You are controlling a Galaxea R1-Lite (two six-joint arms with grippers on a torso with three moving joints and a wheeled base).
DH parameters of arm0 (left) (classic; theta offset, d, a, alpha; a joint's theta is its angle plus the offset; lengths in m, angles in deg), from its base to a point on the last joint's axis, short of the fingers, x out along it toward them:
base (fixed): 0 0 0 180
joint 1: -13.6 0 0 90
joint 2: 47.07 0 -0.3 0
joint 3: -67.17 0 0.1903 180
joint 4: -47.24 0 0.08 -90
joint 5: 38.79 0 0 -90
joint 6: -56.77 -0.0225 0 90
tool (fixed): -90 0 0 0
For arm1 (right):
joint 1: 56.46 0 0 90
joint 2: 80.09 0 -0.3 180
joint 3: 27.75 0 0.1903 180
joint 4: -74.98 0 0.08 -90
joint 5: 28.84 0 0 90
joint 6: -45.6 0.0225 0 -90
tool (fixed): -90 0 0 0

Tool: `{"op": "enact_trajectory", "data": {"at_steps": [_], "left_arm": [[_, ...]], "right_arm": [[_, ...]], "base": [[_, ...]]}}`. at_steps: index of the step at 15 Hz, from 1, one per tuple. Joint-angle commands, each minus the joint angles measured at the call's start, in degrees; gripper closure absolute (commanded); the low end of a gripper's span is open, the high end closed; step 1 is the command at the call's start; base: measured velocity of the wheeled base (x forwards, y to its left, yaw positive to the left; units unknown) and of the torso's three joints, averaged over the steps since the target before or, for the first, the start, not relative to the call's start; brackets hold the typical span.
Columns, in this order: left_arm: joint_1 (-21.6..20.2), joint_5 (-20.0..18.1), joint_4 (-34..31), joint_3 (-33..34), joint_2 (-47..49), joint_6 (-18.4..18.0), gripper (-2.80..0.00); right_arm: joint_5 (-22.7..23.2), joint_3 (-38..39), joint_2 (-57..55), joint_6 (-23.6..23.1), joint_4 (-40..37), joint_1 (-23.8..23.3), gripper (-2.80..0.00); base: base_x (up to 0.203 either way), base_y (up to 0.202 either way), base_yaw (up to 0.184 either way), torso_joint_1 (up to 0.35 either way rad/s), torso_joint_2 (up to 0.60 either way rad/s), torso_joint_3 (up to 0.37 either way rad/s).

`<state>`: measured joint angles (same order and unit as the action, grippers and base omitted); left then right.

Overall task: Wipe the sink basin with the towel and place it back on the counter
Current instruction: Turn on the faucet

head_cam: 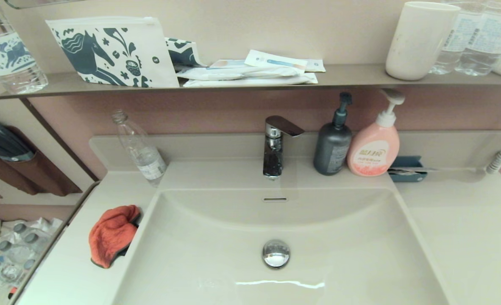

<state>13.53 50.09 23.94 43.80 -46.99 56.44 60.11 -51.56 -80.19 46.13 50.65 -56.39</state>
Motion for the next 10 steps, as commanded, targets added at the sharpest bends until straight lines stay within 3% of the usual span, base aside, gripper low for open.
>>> {"op": "enact_trajectory", "data": {"at_steps": [1, 10], "left_arm": [[0.0, 0.0, 0.0, 0.0, 0.0, 0.0, 0.00], [0.0, 0.1, 0.0, 0.0, 0.0, 0.0, 0.00]], "right_arm": [[0.0, 0.0, 0.0, -0.9, 0.0, 0.0, 0.00], [-0.2, -0.7, 0.0, -0.3, 0.0, 0.0, 0.00]], "base": [[0.000, 0.000, 0.000, 0.000, 0.00, 0.000], [0.000, 0.000, 0.000, 0.000, 0.00, 0.000]]}}
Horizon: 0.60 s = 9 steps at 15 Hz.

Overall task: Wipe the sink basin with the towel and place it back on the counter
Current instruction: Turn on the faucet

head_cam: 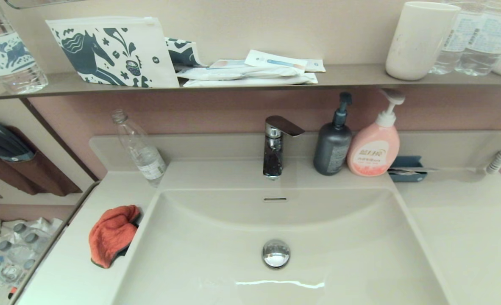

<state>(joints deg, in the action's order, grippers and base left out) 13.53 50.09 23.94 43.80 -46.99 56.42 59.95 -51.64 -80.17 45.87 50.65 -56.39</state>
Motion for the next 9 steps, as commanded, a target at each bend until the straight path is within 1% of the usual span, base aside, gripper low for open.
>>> {"op": "enact_trajectory", "data": {"at_steps": [1, 6, 9], "left_arm": [[0.0, 0.0, 0.0, 0.0, 0.0, 0.0, 0.00], [0.0, 0.0, 0.0, 0.0, 0.0, 0.0, 0.00], [0.0, 0.0, 0.0, 0.0, 0.0, 0.0, 0.00]], "right_arm": [[0.0, -1.2, 0.0, 0.1, 0.0, 0.0, 0.00], [0.6, -5.3, -0.8, -0.2, -0.9, 0.0, 0.00], [1.2, -8.9, -4.6, -0.8, -0.9, 0.0, 0.00]], "base": [[0.000, 0.000, 0.000, 0.000, 0.00, 0.000], [0.000, 0.000, 0.000, 0.000, 0.00, 0.000], [0.000, 0.000, 0.000, 0.000, 0.00, 0.000]]}}
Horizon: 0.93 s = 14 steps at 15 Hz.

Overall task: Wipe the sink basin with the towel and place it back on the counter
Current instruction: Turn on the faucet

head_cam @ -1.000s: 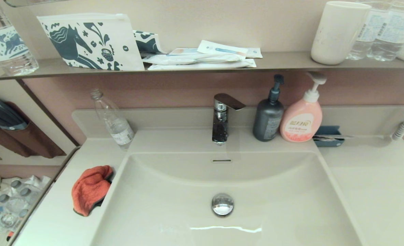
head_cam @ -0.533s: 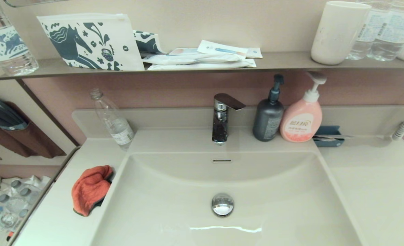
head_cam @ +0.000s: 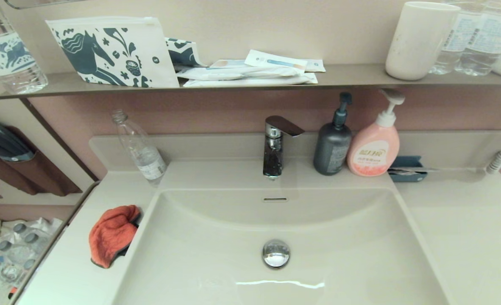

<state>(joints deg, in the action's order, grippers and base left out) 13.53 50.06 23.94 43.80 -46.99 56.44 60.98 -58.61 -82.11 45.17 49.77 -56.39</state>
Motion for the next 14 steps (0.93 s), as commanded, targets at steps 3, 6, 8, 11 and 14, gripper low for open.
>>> {"op": "enact_trajectory", "data": {"at_steps": [3, 6, 8, 11, 14], "left_arm": [[0.0, 0.1, 0.0, 0.0, 0.0, 0.0, 0.00], [0.0, 0.0, 0.0, 0.0, 0.0, 0.0, 0.00], [0.0, 0.0, 0.0, 0.0, 0.0, 0.0, 0.00], [0.0, 0.0, 0.0, 0.0, 0.0, 0.0, 0.00], [0.0, 0.0, 0.0, 0.0, 0.0, 0.0, 0.00]], "right_arm": [[1.7, -5.0, -6.3, -0.1, 0.2, 0.1, 0.00], [4.2, -8.0, -11.9, -0.2, 0.6, 0.1, 0.00], [5.3, -9.6, -16.1, -1.7, 0.7, 0.1, 0.00], [7.3, -10.6, -23.1, -5.8, 2.9, 0.2, 0.00], [9.5, -13.3, -33.8, -6.5, 7.1, 0.4, 0.00]], "base": [[0.000, 0.000, 0.000, 0.000, 0.00, 0.000], [0.000, 0.000, 0.000, 0.000, 0.00, 0.000], [0.000, 0.000, 0.000, 0.000, 0.00, 0.000], [0.000, 0.000, 0.000, 0.000, 0.00, 0.000], [0.000, 0.000, 0.000, 0.000, 0.00, 0.000]]}}
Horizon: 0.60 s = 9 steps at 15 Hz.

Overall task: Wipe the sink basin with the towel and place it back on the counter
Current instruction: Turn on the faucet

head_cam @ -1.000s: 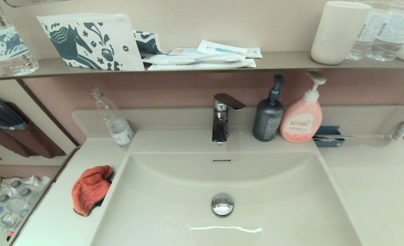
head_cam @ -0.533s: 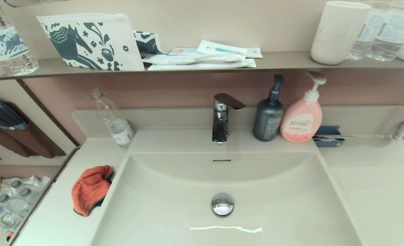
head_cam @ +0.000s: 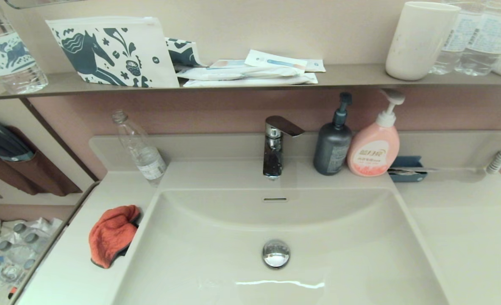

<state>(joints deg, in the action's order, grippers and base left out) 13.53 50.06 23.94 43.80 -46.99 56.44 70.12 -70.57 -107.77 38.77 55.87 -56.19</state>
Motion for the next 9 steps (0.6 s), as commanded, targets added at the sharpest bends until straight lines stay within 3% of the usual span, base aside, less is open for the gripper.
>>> {"op": "enact_trajectory", "data": {"at_steps": [1, 3, 5, 9], "left_arm": [[0.0, 0.0, 0.0, 0.0, 0.0, 0.0, 0.00], [0.0, 0.1, 0.0, 0.0, 0.0, 0.0, 0.00], [0.0, 0.0, 0.0, 0.0, 0.0, 0.0, 0.00], [0.0, 0.0, 0.0, 0.0, 0.0, 0.0, 0.00]], "right_arm": [[0.6, -2.6, -12.0, -0.1, 2.6, 0.9, 0.00], [0.7, -4.5, -19.1, 0.4, 6.0, 4.5, 0.00], [0.2, -6.4, -25.7, 1.8, 8.8, 11.3, 0.00], [-10.9, -12.4, -41.5, 7.8, 15.5, 27.4, 0.00]], "base": [[0.000, 0.000, 0.000, 0.000, 0.00, 0.000], [0.000, 0.000, 0.000, 0.000, 0.00, 0.000], [0.000, 0.000, 0.000, 0.000, 0.00, 0.000], [0.000, 0.000, 0.000, 0.000, 0.00, 0.000]]}}
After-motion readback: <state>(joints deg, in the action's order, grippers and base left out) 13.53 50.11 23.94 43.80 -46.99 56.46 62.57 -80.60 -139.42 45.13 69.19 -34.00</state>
